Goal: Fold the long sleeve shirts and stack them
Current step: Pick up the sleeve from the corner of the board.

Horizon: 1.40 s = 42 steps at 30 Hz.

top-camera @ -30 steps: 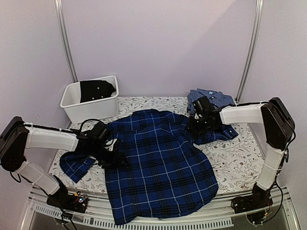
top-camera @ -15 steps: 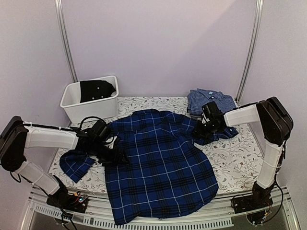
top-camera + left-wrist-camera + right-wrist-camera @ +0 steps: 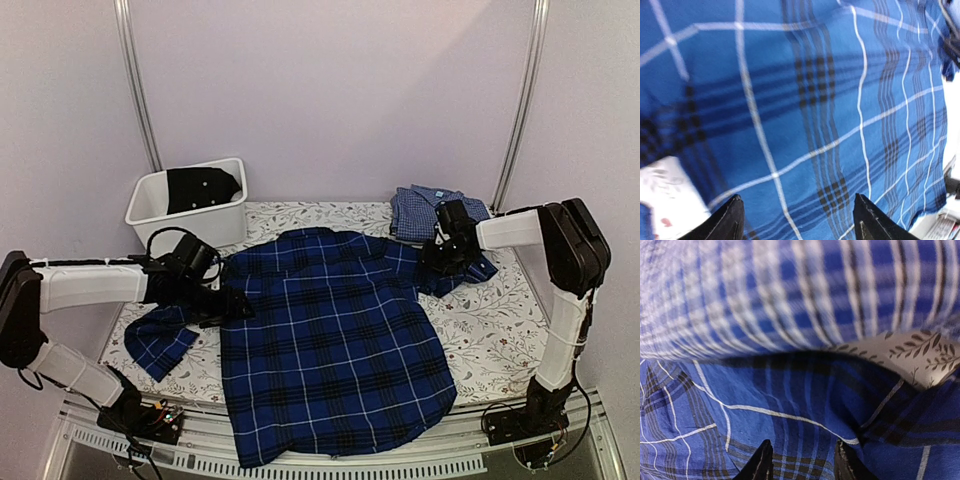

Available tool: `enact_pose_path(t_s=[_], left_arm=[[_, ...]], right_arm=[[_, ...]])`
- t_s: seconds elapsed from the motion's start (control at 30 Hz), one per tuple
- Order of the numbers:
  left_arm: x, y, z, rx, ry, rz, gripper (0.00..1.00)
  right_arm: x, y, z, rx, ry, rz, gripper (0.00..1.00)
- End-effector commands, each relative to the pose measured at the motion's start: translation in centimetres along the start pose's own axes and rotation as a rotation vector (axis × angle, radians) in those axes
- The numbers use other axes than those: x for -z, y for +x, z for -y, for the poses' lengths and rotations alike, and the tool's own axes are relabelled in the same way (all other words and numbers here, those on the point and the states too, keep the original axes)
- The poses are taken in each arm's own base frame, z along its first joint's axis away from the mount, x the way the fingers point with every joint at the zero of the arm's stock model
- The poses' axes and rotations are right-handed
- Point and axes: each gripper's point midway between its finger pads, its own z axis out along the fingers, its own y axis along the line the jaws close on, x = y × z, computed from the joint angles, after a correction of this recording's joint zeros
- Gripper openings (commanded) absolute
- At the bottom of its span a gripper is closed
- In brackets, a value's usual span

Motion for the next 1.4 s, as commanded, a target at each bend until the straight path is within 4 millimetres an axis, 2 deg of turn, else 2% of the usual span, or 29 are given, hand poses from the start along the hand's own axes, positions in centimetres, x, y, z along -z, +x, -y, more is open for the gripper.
enact_pose_path(t_s=[0.0,0.13,0.27,0.4,0.63,0.77,0.93,1.0,1.17,1.27,1.37], left_arm=[[3.3,-3.6,-2.4,0.083,-0.071,0.146,0.75],[5.7,-5.0,-5.2,0.166,-0.124,0.235,0.76],[7.4,-4.9,-8.0,0.275,-0.160,0.291,0.76],[8.2,-3.3,-10.8,0.433,-0.169,0.312,0.76],[9.2,0.8,-15.4,0.733,-0.285,0.322,0.76],[9.4,3.6,-17.8,0.911,-0.399,0.303,0.76],[9.3,7.6,-19.6,1.081,-0.540,0.221,0.80],[8.7,8.6,-19.7,1.116,-0.543,0.180,0.81],[7.4,9.7,-20.1,1.146,-0.552,0.137,0.81],[7.5,10.6,-20.7,1.149,-0.610,0.111,0.82],[7.7,10.5,-20.8,1.137,-0.625,0.111,0.81]], right_arm=[[1.4,-2.0,-0.9,0.077,0.022,0.045,0.43],[4.1,-2.8,-4.5,0.145,-0.035,0.089,0.50],[7.0,-2.8,-7.9,0.208,-0.091,0.136,0.53],[10.2,-2.4,-11.1,0.259,-0.163,0.183,0.54],[13.7,0.4,-16.0,0.328,-0.267,0.223,0.55],[14.2,2.0,-17.3,0.331,-0.296,0.223,0.55],[14.4,3.3,-17.8,0.311,-0.322,0.216,0.55],[14.6,3.8,-18.1,0.310,-0.336,0.217,0.55],[14.8,5.0,-18.8,0.305,-0.355,0.207,0.55],[14.8,5.5,-19.1,0.306,-0.362,0.199,0.55],[15.3,5.5,-19.3,0.305,-0.367,0.208,0.55]])
